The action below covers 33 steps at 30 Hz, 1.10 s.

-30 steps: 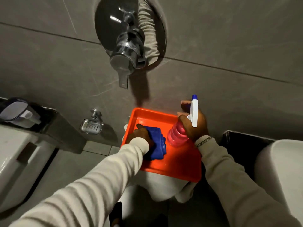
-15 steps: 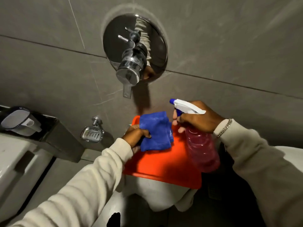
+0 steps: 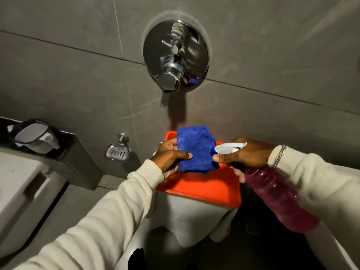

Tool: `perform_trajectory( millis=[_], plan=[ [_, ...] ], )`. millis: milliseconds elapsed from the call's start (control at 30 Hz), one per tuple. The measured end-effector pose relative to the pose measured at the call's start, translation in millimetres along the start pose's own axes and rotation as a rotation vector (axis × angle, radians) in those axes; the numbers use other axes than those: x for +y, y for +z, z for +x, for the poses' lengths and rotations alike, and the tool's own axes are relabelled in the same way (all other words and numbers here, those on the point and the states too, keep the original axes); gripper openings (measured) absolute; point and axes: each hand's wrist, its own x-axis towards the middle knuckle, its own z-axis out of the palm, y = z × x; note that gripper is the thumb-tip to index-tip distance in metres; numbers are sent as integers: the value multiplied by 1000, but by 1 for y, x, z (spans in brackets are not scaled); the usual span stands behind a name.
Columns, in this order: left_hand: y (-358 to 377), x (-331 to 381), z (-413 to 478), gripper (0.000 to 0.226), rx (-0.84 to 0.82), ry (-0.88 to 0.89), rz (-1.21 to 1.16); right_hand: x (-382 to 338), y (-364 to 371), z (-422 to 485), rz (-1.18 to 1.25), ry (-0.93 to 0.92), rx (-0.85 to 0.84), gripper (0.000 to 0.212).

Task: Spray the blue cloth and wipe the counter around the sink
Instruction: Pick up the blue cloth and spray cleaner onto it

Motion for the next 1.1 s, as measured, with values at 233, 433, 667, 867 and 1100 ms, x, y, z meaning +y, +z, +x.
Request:
perform_trajectory(
  millis=[233,433,667,867,1100],
  plan=[
    [9,-3,-21,53,-5,12,118,1,17,-12,32,-30,39,39],
    [9,-3,-31,55,-21,0,151,2,20,-24,-13,-77,98,19],
    [13,0,-35,54,-28,0,169,9,20,-30,4,-109,132,21],
    [11,3,-37,54,-35,-7,158,18,17,-35,0,-146,184,31],
    [1,7,-35,55,-26,-7,145,26,-5,-46,77,-315,412,6]
  ],
)
